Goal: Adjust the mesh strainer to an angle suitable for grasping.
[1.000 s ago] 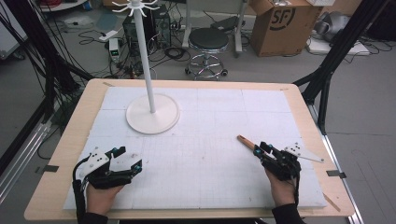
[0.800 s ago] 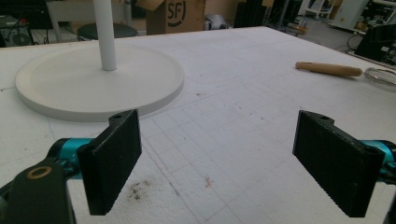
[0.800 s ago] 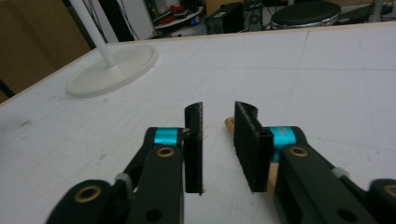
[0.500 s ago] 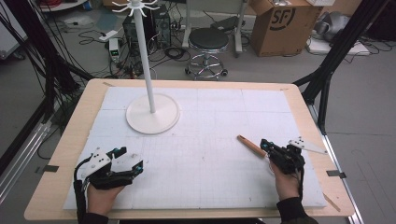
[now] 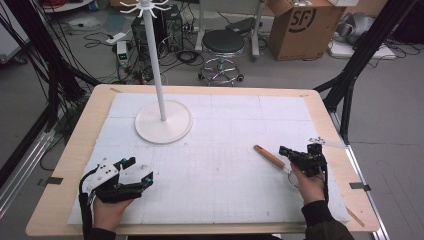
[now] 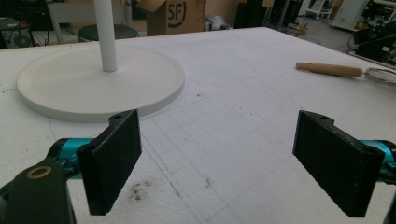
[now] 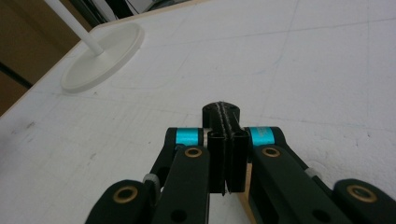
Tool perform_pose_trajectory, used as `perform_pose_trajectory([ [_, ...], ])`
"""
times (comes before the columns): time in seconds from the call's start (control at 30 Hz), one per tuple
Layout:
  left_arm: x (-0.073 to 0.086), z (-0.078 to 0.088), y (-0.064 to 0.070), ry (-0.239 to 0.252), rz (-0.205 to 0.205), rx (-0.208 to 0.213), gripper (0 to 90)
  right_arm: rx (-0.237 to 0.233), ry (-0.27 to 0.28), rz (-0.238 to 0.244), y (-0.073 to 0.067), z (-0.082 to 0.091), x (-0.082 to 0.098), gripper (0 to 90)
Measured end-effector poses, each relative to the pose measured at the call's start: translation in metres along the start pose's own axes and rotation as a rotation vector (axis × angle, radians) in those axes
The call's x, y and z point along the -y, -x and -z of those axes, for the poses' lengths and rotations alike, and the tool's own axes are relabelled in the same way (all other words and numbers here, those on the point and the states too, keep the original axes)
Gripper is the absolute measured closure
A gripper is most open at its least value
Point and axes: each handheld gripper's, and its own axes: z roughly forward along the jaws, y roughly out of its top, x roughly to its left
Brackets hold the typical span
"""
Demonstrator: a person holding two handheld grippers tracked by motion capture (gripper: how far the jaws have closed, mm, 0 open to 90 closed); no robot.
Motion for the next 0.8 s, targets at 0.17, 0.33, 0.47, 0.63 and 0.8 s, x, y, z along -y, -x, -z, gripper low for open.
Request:
perform_pose_trajectory([
  [0.17, 0.000, 0.001, 0.001, 0.007, -0.001, 0.003, 16.6, 0.018, -0.051, -0.033, 0.007, -0.006, -0.004, 90.0],
  [0.33, 0.000, 0.001, 0.000, 0.008, 0.005, 0.001, 16.6, 0.028, -0.100, -0.095, 0.020, -0.014, -0.005, 90.0],
  [0.47, 0.000, 0.002, 0.000, 0.010, 0.003, 0.002, 16.6, 0.041, -0.145, -0.129, 0.027, -0.018, -0.003, 90.0],
  [0.63, 0.000, 0.001, 0.000, 0.008, -0.001, 0.002, 16.6, 0.033, -0.174, -0.163, 0.031, -0.020, -0.001, 90.0],
  [0.8, 0.000, 0.002, 0.000, 0.015, 0.001, 0.004, 16.6, 0.064, -0.207, -0.160, 0.032, -0.022, 0.000, 90.0],
])
